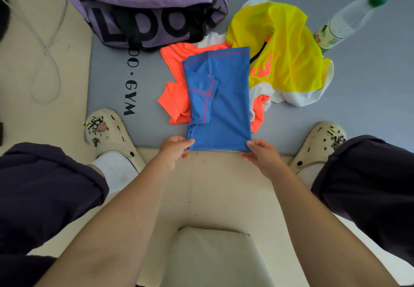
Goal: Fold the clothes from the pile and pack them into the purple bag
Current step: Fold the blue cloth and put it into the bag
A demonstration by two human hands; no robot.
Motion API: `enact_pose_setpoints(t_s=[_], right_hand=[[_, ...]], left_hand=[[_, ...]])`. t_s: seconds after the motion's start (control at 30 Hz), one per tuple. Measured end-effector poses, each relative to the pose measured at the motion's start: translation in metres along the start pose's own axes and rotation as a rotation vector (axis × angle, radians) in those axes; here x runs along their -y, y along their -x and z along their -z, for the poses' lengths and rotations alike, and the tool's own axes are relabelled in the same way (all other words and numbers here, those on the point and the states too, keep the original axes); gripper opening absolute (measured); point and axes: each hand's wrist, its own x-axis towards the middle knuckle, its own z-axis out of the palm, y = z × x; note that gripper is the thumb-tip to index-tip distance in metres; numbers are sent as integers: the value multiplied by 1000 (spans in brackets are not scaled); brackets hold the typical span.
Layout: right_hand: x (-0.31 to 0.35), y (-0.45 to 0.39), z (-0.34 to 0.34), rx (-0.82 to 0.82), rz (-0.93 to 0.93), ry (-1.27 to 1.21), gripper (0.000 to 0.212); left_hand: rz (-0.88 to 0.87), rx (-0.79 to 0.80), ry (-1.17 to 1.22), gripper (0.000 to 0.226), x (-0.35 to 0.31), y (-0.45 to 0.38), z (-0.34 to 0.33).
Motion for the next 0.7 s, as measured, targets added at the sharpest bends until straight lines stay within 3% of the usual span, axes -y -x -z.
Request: enact_pose_setpoints(t_s=[0.27,0.57,0.7], right_hand=[[-1,25,16,55,-80,93,6],[109,23,-14,163,236,-51,4],[155,6,-34,46,351,108,13]], left_hand=[[118,141,320,20,8,34,5],[-187,241,437,5,-93,45,10],[-310,233,337,8,-134,29,9]])
